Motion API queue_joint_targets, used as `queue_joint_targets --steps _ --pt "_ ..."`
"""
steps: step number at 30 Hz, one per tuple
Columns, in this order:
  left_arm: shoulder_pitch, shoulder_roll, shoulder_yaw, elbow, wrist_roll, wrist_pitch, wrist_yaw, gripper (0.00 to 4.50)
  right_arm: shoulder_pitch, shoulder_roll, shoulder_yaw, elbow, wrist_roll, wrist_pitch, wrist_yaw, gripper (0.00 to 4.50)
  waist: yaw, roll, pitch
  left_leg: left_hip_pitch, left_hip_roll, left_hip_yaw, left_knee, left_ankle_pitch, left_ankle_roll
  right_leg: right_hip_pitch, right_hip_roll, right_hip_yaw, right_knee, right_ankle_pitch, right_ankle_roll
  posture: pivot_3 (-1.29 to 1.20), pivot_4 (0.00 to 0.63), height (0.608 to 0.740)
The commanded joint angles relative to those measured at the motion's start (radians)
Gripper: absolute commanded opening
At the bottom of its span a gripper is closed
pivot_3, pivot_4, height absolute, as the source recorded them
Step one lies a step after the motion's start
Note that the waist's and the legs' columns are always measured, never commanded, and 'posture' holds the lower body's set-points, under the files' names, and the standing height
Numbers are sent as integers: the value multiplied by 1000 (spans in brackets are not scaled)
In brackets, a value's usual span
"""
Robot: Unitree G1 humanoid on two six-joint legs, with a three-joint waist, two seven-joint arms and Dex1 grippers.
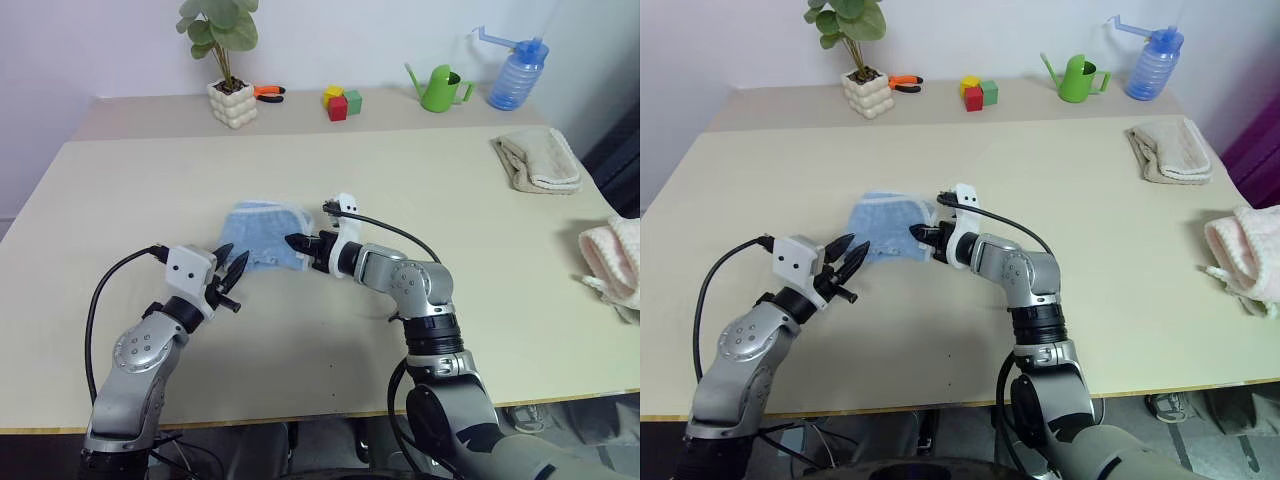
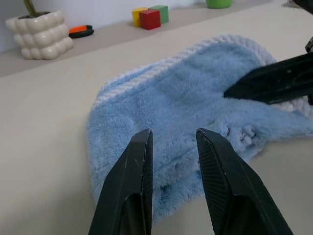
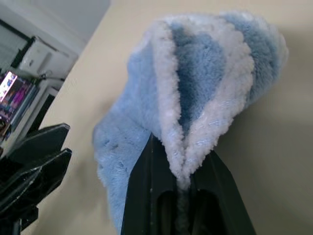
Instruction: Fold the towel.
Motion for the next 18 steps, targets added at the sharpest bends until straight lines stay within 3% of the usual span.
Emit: queue_joint_targets --steps 1,9,13,18 --pt "-44 -17 -15 -26 3 -12 11 1411 -37 -46 -174 -135 37 -137 -106 27 9 0 0 -1 -1 -1 1 0 0 0 0 -1 0 0 0 0 150 730" --pt "-98 -52 -86 10 17 -14 -5 1411 16 -247 -565 -195 130 -176 -381 27 5 1 0 -5 -2 -2 1 0 1 -2 -2 -2 -2 0 0 0 150 730" --pt "-133 -55 -118 50 25 -27 -25 1411 80 -248 -734 -275 210 -137 -567 27 -3 4 0 -6 1 0 1 0 1 -4 0 -1 0 0 0 0 150 730" --pt "-168 -64 -140 94 29 -44 -46 1411 198 -203 -773 -423 302 -65 -696 27 -2 5 0 -5 1 1 1 0 1 -4 1 0 0 0 0 0 150 730"
